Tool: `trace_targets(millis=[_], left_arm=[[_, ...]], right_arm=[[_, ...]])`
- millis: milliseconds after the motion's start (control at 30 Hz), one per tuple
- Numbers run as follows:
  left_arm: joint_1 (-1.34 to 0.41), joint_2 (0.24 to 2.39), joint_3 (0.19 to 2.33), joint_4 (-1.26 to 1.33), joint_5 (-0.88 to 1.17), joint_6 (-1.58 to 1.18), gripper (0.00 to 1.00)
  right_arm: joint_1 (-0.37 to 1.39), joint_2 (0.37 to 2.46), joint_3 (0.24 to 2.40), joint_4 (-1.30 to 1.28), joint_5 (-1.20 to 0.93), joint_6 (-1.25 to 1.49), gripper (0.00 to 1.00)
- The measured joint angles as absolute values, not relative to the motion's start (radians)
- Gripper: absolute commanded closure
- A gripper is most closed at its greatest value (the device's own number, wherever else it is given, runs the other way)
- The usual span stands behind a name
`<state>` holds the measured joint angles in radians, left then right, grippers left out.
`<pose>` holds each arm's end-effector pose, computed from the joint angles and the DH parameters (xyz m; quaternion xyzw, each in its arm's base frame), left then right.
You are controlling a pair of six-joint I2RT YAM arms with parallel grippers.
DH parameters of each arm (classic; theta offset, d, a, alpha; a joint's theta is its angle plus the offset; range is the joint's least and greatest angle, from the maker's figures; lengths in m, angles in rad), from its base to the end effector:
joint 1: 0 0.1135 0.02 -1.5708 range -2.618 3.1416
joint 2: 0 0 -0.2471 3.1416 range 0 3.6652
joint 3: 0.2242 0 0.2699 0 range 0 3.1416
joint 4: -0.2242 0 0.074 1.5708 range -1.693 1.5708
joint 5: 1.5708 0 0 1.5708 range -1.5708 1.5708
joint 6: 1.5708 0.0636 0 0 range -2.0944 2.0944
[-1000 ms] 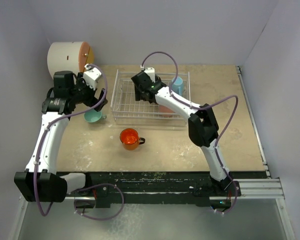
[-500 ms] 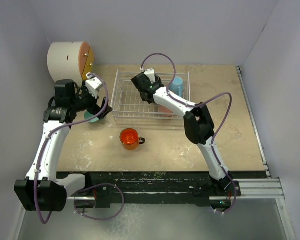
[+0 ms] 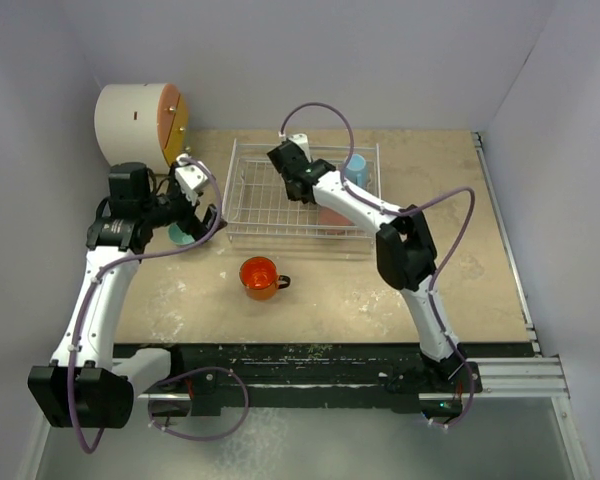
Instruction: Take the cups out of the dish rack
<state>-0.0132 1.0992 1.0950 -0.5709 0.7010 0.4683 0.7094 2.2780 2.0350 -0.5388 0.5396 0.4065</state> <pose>0.2735 -0.0446 0.3258 0.3560 0.7623 -0.1927 0.5050 0.4323 0.3280 0.2057 -0.0330 0.8951 -0.0126 0.4445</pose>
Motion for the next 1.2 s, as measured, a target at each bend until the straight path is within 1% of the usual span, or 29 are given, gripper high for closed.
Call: trace_targets(millis=[167, 267, 500, 633, 733, 867, 1033, 1200], left_arm=[[-0.013, 1.086, 1.060, -0.572, 0.721, 0.570, 0.01], [-0.013, 1.079, 1.053, -0.574, 0.722, 0.641, 0.01], [-0.030, 1.074, 1.062, -0.590, 0.725, 0.825, 0.00], [-0.136, 1.034, 1.056, -0.532, 0.667, 0.918, 0.03], [-0.208, 0.994, 1.051, -0.482, 0.640, 0.970, 0.04], [-0.218, 0.953, 1.044, -0.424, 0.619, 1.021, 0.06], [-0.219, 0.886, 1.002, -0.408, 0.621, 1.131, 0.16], [-0.220, 0.844, 0.983, -0.412, 0.628, 1.230, 0.22]], right_arm=[[0.708, 2.168, 2.016, -0.569, 0.412, 0.411, 1.00], [0.708, 2.049, 1.976, -0.564, 0.309, 0.434, 1.00], [0.700, 1.739, 1.763, -0.487, 0.043, 0.516, 1.00], [0.691, 1.616, 1.631, -0.417, -0.131, 0.623, 1.00], [0.683, 1.585, 1.573, -0.365, -0.239, 0.706, 1.00], [0.677, 1.583, 1.513, -0.288, -0.376, 0.820, 1.00], [0.675, 1.577, 1.416, -0.150, -0.511, 0.957, 1.00], [0.675, 1.575, 1.346, -0.023, -0.601, 1.067, 1.00]])
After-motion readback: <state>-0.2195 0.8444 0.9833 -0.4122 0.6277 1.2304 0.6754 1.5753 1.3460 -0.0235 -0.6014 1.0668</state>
